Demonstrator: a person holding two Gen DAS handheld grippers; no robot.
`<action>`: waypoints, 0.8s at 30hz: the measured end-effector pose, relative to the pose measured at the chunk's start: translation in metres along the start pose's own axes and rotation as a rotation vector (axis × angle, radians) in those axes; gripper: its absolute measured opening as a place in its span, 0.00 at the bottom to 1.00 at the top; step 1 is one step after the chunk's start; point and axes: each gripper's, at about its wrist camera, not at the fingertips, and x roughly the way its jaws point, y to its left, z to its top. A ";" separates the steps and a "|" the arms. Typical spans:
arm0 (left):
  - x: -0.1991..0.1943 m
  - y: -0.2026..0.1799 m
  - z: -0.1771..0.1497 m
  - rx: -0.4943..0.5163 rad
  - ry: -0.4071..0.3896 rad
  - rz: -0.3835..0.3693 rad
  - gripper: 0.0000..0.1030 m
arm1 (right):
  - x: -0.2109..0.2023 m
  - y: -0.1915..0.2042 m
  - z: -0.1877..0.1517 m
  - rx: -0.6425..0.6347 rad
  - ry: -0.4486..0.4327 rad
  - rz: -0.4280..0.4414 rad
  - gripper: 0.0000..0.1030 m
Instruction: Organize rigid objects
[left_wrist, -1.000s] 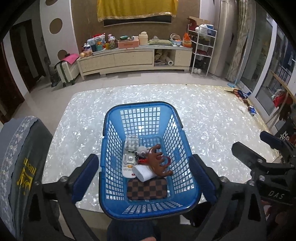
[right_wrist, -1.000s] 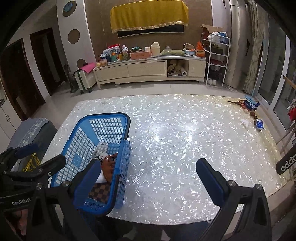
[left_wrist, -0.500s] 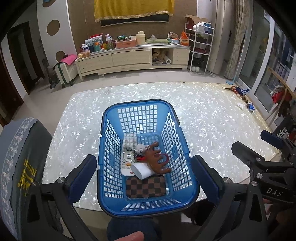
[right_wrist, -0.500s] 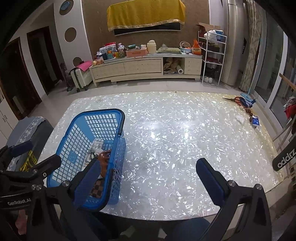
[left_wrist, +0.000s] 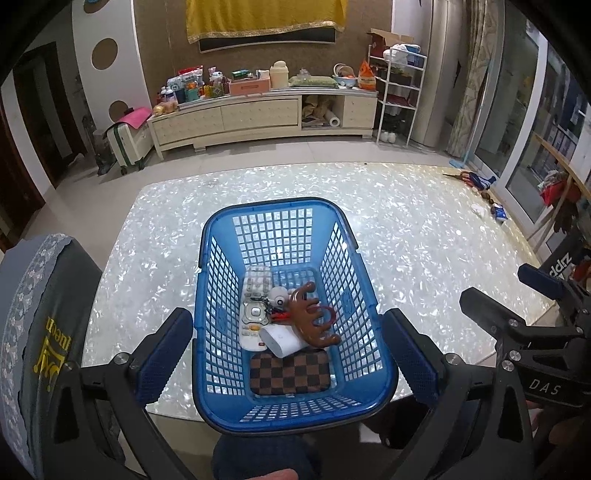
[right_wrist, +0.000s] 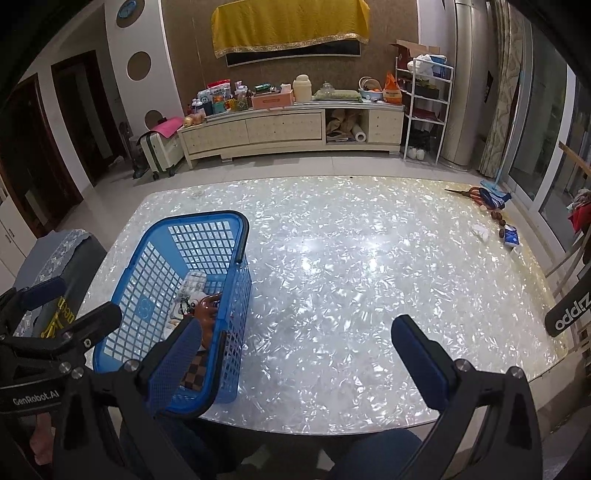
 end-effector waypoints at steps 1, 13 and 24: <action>0.000 0.000 0.000 0.000 0.001 0.000 0.99 | 0.000 0.000 0.000 -0.001 -0.001 -0.001 1.00; 0.000 -0.001 0.000 0.003 -0.002 -0.004 0.99 | -0.001 -0.001 -0.001 0.005 0.001 0.009 1.00; -0.001 -0.002 0.000 0.007 -0.003 -0.006 0.99 | -0.002 -0.002 0.000 0.001 0.003 0.012 1.00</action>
